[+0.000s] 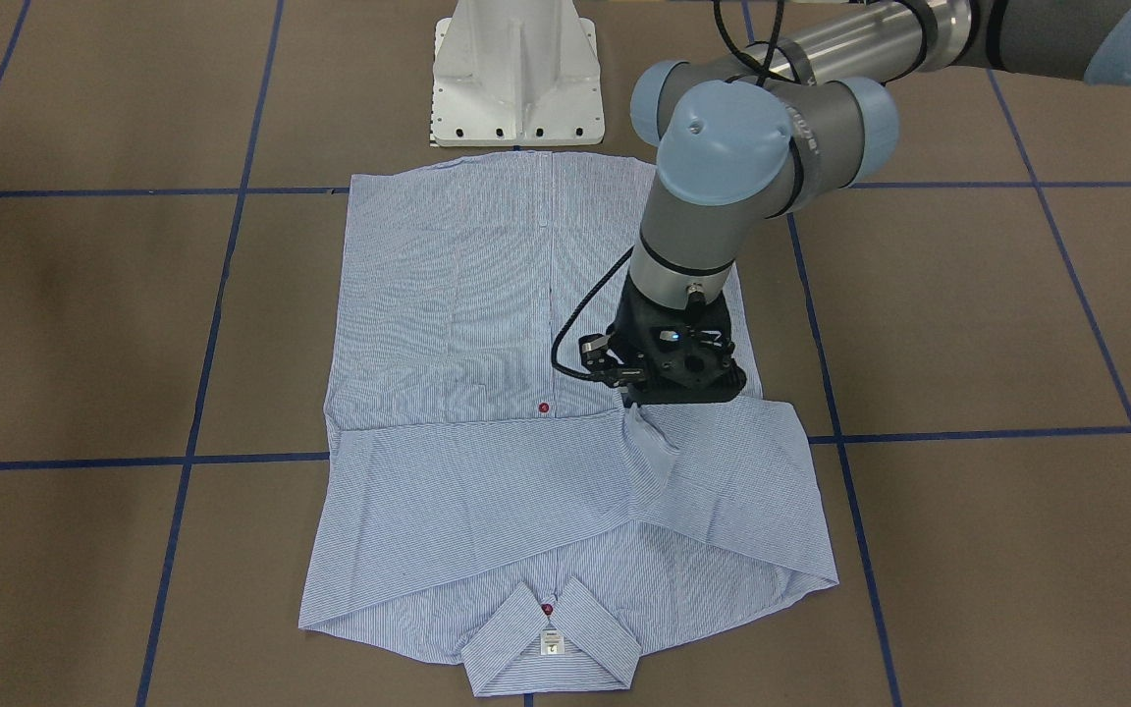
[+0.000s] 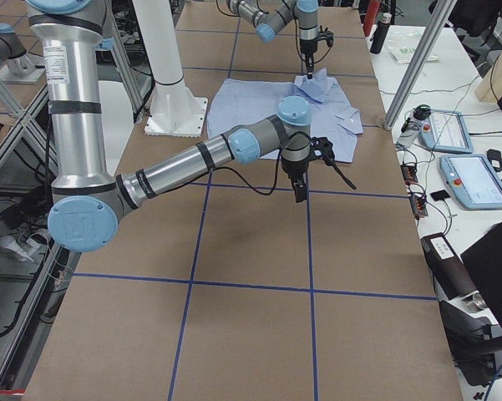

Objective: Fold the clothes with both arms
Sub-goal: 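Lift the sleeve with the left gripper and carry it across the shirt, then lay the sleeve over the folded one near the collar and release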

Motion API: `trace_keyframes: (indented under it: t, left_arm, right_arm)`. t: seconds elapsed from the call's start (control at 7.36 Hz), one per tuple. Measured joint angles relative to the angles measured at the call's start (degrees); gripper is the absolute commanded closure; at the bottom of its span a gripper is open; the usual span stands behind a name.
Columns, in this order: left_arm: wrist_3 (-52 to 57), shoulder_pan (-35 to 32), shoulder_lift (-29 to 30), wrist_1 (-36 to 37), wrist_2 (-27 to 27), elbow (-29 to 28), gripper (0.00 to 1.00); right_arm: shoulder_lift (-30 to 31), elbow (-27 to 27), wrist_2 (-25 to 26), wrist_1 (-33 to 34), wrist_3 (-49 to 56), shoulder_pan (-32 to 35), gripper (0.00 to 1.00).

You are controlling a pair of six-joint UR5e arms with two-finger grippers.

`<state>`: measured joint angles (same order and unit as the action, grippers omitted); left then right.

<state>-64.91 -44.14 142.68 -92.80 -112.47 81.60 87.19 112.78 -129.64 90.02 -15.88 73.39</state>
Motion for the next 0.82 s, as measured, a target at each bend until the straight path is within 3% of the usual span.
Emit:
trace_keyframes:
  t: [0.41,0.68,0.82]
  left_arm:
    - [-6.2,3.1,9.2,-0.2,1.4,-9.8,1.00]
    - [-8.7,4.9,11.9,-0.6,1.8,-12.9,1.00]
    - [-9.0,5.5,12.3,-0.7,2.0,-13.2,0.04]
  right_arm:
    - [-0.1,0.0,-0.1,0.0,-0.1,0.0,0.00]
    - [-0.1,0.0,-0.1,0.0,-0.2,0.0,0.00]
    - [-0.1,0.0,-0.1,0.1,-0.2,0.0,0.00]
